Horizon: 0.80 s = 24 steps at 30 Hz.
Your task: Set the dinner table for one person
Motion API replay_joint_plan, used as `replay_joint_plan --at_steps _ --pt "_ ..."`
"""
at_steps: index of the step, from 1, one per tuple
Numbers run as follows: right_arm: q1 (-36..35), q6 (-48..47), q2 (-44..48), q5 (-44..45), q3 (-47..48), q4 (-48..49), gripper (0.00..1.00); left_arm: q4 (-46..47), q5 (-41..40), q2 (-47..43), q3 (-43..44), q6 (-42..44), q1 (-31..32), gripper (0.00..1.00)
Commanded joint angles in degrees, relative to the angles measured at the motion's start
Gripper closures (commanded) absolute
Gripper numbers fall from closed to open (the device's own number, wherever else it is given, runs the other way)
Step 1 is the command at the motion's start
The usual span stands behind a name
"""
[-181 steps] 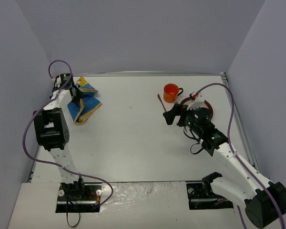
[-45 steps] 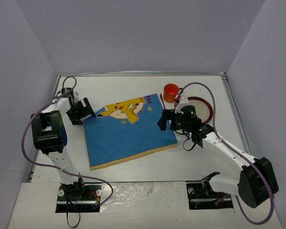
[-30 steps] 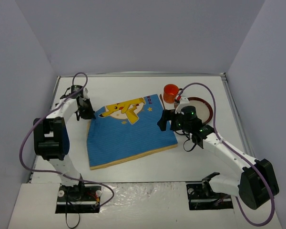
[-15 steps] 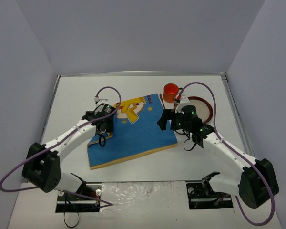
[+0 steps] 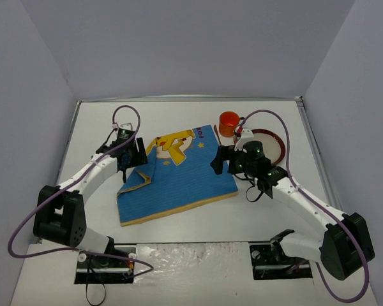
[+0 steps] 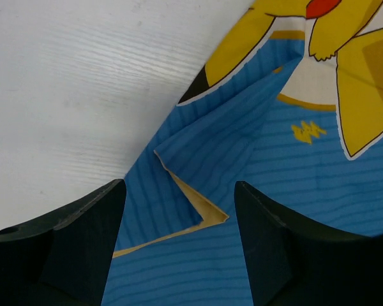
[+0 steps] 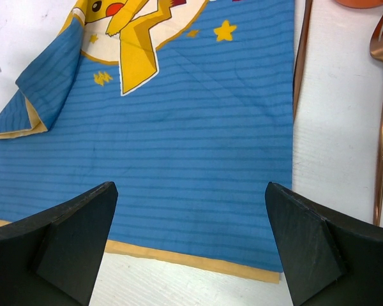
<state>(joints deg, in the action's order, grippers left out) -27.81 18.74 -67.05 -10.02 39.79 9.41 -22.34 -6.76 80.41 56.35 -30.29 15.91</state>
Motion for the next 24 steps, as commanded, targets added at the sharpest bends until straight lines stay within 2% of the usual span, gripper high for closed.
replay_joint_plan --at_steps 1,12,20,24 --pt "-0.31 -0.46 2.83 -0.61 -0.07 2.46 0.02 5.40 8.60 4.34 1.79 -0.05 -1.53 0.36" --pt "-0.31 -0.55 3.77 -0.35 -0.68 2.37 0.02 1.93 9.49 14.29 7.79 2.79 -3.08 0.42" --pt "-0.31 -0.72 3.72 -0.22 -0.77 2.46 0.02 1.12 10.14 16.40 8.56 3.22 -3.26 0.55" --pt "-0.31 -0.72 3.51 -0.17 -0.68 2.38 0.02 0.13 9.79 16.20 8.95 3.13 -3.26 0.65"
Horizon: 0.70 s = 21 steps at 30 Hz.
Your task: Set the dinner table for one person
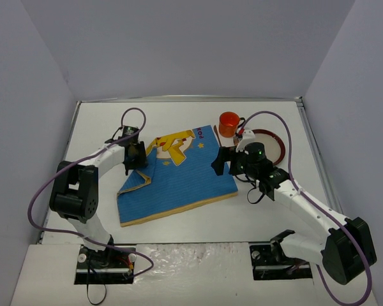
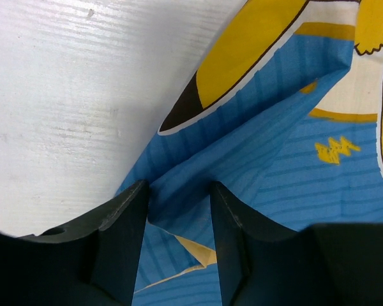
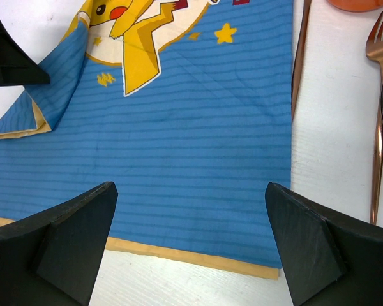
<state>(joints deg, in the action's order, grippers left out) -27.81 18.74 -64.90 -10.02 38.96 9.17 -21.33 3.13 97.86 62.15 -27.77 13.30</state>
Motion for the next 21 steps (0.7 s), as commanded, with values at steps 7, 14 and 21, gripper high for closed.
replay_joint_plan --at_steps 7,14,21 --pt "-0.31 -0.81 1.36 -0.20 0.30 2.70 0.02 -2.74 -0.75 -2.29 4.37 1.48 -0.70 0.97" --pt "-0.23 -0.81 1.36 -0.17 0.50 2.69 0.02 -10.55 -9.84 -3.98 10.80 9.34 -0.82 1.00" --pt "-0.31 -0.67 0.57 -0.14 0.54 2.70 0.02 -14.44 -23.81 -1.58 18.86 18.19 -3.11 1.00"
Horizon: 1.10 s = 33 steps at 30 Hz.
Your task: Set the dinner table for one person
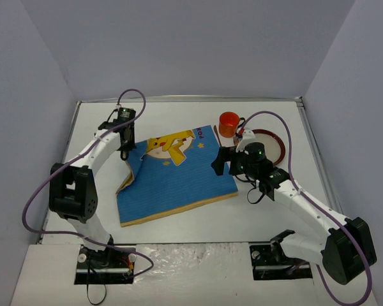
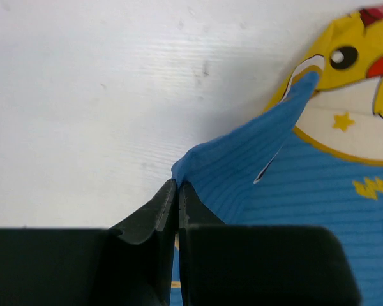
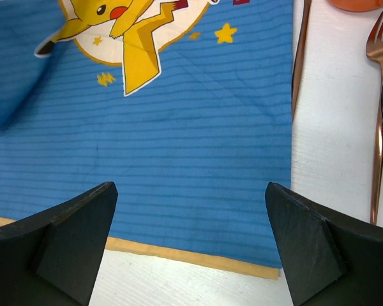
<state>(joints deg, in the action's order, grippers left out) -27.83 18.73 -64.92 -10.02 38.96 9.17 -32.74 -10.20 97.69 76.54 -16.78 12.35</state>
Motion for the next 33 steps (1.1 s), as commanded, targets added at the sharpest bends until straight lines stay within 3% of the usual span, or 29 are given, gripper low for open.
replay_joint_plan --at_steps 1,4,10,13,15,18,23,27,33 --pt "-0.29 -0.70 0.58 -0.10 0.58 2.70 0.02 -3.03 -11.65 -0.84 5.14 7.72 -2.88 1.00" --pt "-0.29 -0.71 0.43 0.06 0.66 2.63 0.02 -2.36 -13.62 1.15 6.49 8.81 -5.23 0.99" --pt "-0.29 -0.91 -1.98 -0.11 2.76 2.52 0.01 -0.14 -16.69 5.82 8.51 9.92 -9.22 0.86" --pt "-0.37 -1.14 -4.00 -0.01 5.34 2.52 0.01 1.41 -16.70 8.29 9.27 10.08 -10.82 0.57" --pt "-0.52 -1.44 -6.25 0.22 7.45 2.30 0.01 1.32 -16.34 9.13 10.55 9.66 -11.58 0.44" --pt "-1.59 -2.03 -9.31 1.11 10.23 1.77 0.02 -0.20 -15.16 8.79 11.78 7.68 -11.80 0.33" --pt "-3.94 -2.57 -18.29 3.81 17.39 0.56 0.07 -1.53 -3.60 -0.37 7.97 -1.03 -11.48 0.07" --pt "-4.83 -2.25 -25.20 5.21 20.85 -0.34 0.13 2.75 5.03 -6.03 -2.73 -8.89 -10.75 0.04" --pt "-5.61 -3.10 -35.07 7.22 24.84 -0.64 0.16 10.97 8.94 -6.39 -16.37 -19.38 -9.46 0.04"
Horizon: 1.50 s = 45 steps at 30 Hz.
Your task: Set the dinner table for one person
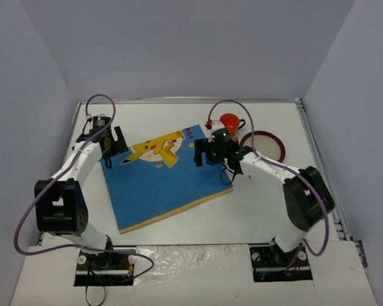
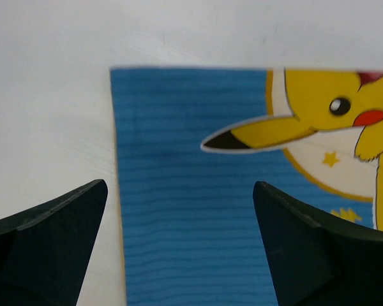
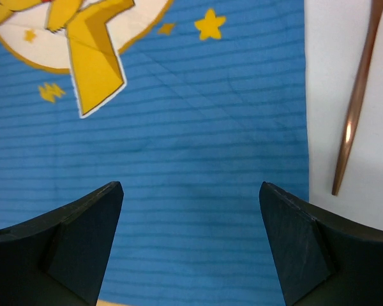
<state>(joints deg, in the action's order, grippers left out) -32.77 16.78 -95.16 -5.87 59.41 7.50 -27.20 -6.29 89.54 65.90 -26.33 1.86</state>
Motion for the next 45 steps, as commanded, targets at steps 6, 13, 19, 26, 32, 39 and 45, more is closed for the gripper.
replay_joint_plan --at_steps 6,13,19,26,32,39,45 --pt "-1.12 -3.74 -13.30 4.64 9.95 1.27 0.14 8.78 6.28 10.18 -6.17 -14.91 1.08 0.04" --pt "-1.16 -7.48 -23.19 4.83 17.39 1.13 0.12 7.57 5.23 15.62 -4.11 -18.12 -1.60 0.13" --pt "-1.07 -9.89 -31.84 2.87 27.82 -1.87 0.10 3.83 3.39 16.45 -0.78 -17.09 -5.02 0.13" --pt "-1.00 -12.49 -38.90 0.26 39.82 -6.45 0.08 3.59 4.48 16.84 -2.51 -16.96 -9.43 0.13" --pt "-0.89 -14.81 -45.57 -2.35 50.73 -10.31 0.07 2.64 4.67 15.51 -1.61 -16.28 -12.69 0.13" --pt "-0.72 -15.57 -42.76 -2.72 57.72 -10.40 0.06 0.79 6.05 9.22 3.06 -12.33 -13.60 0.07" --pt "-0.89 -14.71 -31.63 -0.91 55.45 -10.22 0.05 -0.74 9.12 1.53 7.55 -7.15 -10.02 0.04"
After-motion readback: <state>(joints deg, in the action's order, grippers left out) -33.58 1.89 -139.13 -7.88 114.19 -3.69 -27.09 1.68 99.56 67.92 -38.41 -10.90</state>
